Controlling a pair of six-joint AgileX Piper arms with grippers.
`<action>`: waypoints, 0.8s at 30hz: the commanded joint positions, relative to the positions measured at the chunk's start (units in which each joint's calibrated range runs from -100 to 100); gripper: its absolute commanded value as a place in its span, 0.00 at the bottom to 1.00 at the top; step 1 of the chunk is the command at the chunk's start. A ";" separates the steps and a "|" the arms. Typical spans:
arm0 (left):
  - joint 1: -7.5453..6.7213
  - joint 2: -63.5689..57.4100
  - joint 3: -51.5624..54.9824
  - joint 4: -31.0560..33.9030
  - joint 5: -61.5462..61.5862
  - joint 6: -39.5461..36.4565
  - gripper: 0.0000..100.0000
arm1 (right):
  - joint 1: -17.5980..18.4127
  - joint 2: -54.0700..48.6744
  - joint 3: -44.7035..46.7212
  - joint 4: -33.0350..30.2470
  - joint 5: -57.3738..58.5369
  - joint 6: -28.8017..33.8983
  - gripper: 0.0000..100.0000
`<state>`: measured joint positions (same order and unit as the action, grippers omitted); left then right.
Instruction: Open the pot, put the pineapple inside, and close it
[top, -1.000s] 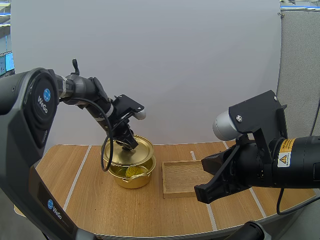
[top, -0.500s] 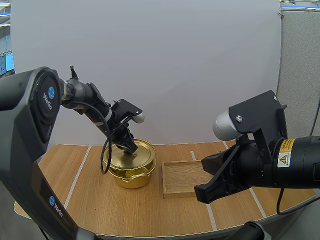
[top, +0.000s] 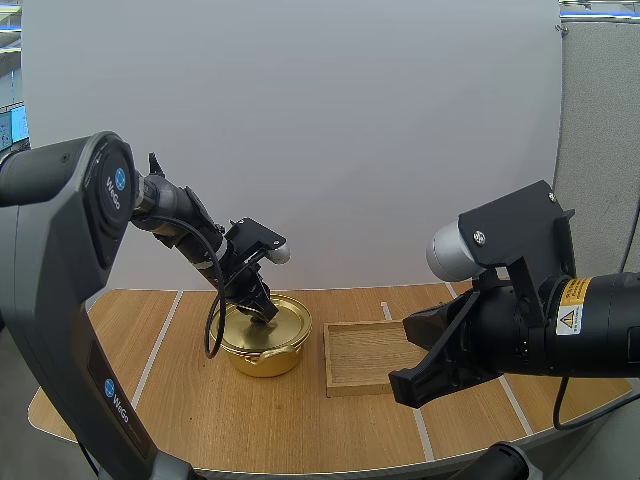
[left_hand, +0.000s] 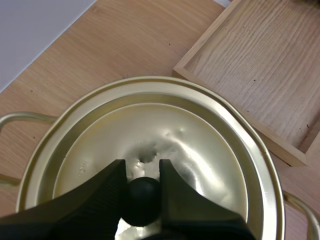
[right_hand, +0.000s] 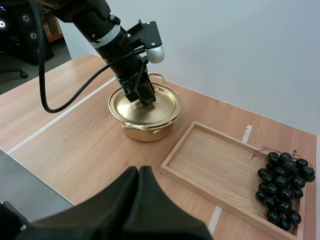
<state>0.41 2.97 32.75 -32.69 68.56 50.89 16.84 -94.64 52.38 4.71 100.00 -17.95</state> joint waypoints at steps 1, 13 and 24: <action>0.06 0.29 0.26 -1.34 -1.47 0.30 0.00 | -0.23 -0.46 0.12 -0.36 0.00 0.09 0.00; 0.06 0.29 0.26 -1.34 -0.06 0.71 0.05 | -0.23 -0.46 0.12 -0.36 0.00 0.09 0.00; 0.06 0.04 0.26 -1.34 0.96 0.29 1.00 | -0.23 -0.46 0.12 -0.36 0.00 0.09 0.00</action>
<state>0.41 3.06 32.89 -33.02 68.61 51.06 16.84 -94.64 52.38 4.71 100.00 -17.95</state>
